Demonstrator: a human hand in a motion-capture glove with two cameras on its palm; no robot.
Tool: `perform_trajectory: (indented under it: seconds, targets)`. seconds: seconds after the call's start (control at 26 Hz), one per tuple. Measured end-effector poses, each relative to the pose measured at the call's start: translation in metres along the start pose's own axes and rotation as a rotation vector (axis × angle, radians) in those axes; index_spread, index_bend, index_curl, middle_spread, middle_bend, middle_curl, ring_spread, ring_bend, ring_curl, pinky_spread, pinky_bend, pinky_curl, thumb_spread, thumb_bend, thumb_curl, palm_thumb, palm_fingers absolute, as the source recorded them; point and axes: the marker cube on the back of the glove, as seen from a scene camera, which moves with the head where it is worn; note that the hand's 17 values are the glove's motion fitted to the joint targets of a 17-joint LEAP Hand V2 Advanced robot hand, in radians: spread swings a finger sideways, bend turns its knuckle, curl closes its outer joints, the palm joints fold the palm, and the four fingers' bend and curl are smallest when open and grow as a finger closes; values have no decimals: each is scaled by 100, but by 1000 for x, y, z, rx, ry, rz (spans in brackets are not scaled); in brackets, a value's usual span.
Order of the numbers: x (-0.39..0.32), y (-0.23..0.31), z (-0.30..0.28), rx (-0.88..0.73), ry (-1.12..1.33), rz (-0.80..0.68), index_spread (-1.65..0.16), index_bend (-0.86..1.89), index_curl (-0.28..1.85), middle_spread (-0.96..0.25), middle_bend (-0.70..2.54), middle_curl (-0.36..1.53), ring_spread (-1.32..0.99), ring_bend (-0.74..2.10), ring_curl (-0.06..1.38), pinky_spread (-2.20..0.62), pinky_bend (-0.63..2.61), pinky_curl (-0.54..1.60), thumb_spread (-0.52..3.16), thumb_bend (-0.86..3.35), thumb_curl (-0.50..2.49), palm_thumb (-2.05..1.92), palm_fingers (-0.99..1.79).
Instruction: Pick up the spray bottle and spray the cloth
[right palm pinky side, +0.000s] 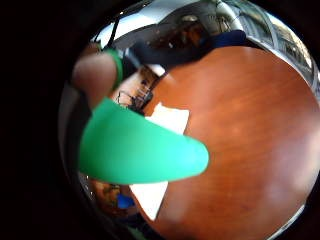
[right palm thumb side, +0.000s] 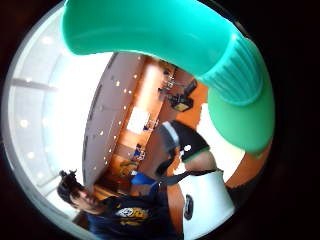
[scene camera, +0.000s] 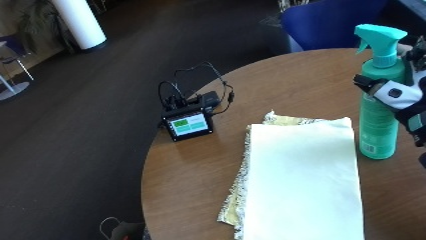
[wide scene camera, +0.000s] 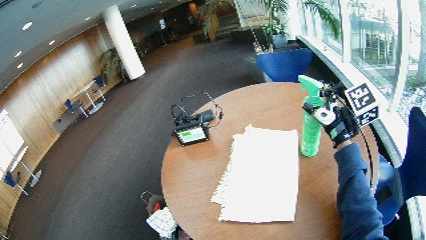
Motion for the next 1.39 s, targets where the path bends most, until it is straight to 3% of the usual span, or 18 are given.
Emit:
perform_trajectory:
  seconds: [0.08,0.31,0.46,0.65,1.16,1.39]
  targets:
    - [5,0,5,37,-6,-34,-36,11,18,-11,36,39,-17,51,34,17,32,31,105,9,36,71,91]
    - [-6,2,-2,179,5,-225,-33,2,16,-12,36,41,-20,62,38,-1,48,37,103,8,39,78,117]
    - [-21,13,-20,250,-108,-328,-31,2,15,-12,37,43,-20,70,42,-14,55,39,101,5,41,79,121]
    - [-31,29,-37,308,-178,-354,-29,5,15,-12,37,44,-20,74,44,-21,60,41,98,3,44,82,121]
    - [-38,43,-40,220,-22,-335,-27,6,14,-13,44,48,-20,78,45,-27,66,41,91,-2,50,85,123]
    - [-37,38,-41,67,128,-293,-27,7,15,-14,45,49,-20,80,45,-28,67,42,89,-2,51,86,124]
